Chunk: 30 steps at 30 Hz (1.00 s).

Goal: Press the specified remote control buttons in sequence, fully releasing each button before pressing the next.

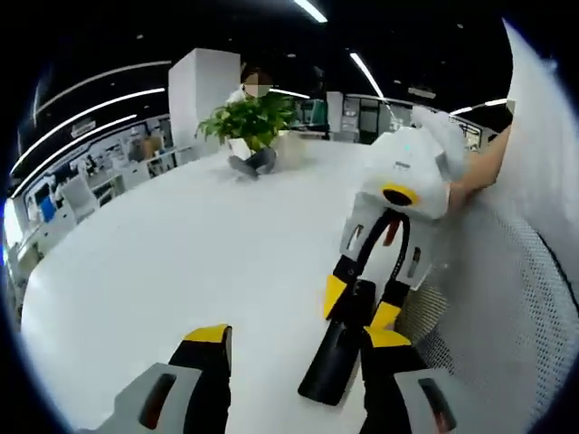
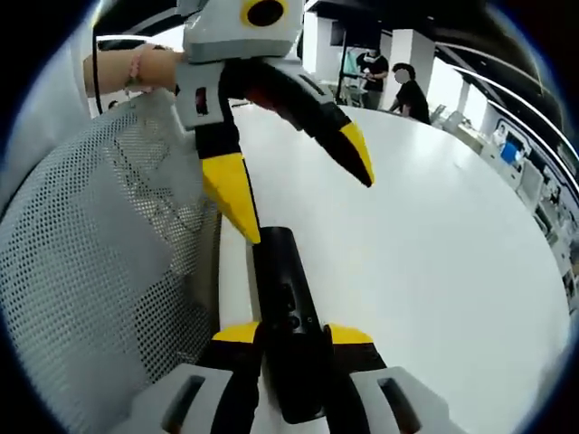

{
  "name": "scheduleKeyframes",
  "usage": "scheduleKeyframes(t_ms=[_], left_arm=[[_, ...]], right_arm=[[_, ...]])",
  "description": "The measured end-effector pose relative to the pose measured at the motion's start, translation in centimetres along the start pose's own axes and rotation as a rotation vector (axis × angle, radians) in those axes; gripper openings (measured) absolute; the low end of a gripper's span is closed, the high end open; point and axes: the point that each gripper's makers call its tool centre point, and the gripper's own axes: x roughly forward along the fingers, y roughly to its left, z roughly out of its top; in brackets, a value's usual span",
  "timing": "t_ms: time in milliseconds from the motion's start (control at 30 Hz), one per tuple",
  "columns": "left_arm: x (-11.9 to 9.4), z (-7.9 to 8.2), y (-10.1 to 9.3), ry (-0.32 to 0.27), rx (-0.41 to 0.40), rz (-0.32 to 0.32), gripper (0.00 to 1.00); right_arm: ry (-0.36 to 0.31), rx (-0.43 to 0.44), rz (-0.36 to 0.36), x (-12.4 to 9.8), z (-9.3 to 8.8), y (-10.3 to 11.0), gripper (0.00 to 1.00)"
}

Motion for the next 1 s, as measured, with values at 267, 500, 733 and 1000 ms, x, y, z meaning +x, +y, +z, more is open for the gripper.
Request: scheduleKeyframes(t_ms=[267,500,733,1000], left_arm=[[-4.0,2.4,2.7,-0.136,-0.064,0.164,0.63],[-7.8,4.1,4.9,-0.367,-0.277,0.311,0.68],[-11.1,4.5,6.2,-0.494,-0.246,0.470,0.82],[-13.1,5.9,6.6,-0.577,-0.130,0.564,0.91]], right_arm=[[-0.008,0.008,-0.005,0.0,0.1,0.0,0.24],[-0.009,0.011,-0.005,0.0,0.1,0.0,0.24],[-0.010,0.012,-0.005,0.1,0.1,0.1,0.24],[-0.011,0.014,-0.006,0.1,0.1,0.0,0.24]])
